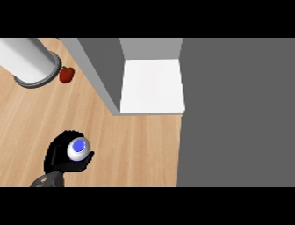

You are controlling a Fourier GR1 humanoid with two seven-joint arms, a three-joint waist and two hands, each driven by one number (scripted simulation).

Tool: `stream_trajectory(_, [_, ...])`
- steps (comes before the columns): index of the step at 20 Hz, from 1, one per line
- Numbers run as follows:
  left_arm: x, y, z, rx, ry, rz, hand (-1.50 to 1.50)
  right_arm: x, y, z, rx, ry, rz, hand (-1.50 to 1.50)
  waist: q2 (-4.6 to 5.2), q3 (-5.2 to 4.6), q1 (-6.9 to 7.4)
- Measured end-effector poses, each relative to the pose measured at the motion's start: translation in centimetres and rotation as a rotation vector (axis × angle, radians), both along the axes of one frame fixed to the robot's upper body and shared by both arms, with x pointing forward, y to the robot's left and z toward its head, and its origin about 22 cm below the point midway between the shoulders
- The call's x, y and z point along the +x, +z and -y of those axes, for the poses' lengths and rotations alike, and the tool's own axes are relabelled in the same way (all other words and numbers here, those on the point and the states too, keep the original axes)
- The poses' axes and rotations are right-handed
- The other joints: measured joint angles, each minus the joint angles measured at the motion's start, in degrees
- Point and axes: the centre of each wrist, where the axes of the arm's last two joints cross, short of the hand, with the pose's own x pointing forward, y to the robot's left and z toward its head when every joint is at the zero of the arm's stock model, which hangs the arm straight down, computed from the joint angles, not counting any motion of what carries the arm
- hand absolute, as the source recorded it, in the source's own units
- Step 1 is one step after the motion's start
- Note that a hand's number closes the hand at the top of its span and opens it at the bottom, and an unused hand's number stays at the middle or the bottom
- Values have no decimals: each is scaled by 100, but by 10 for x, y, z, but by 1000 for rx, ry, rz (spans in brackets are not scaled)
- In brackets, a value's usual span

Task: Pick up the bottled water, place it into the cabinet and close the cabinet

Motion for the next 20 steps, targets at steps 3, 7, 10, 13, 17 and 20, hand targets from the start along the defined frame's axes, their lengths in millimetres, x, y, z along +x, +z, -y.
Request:
stream_trajectory(3, [1,-2,14,3,18,23,150,-2,0,0,3,-2,-6,-150,-13,11,11])
stream_trajectory(7, [7,-2,40,-29,-6,40,150,-2,0,-2,12,-8,-10,-150,-20,-6,24])
stream_trajectory(10, [17,3,57,-71,-31,42,150,-3,0,-3,14,-4,-11,-150,-27,-21,15])
stream_trajectory(13, [33,14,72,-101,-62,52,150,-4,1,-4,19,7,-19,-150,-27,-34,19])
stream_trajectory(17, [47,30,91,-109,-87,61,150,-5,1,-6,34,1,-22,-150,-34,-40,16])
stream_trajectory(20, [58,47,108,-112,-113,69,150,-2,0,-4,17,2,-13,-150,-31,-42,31])
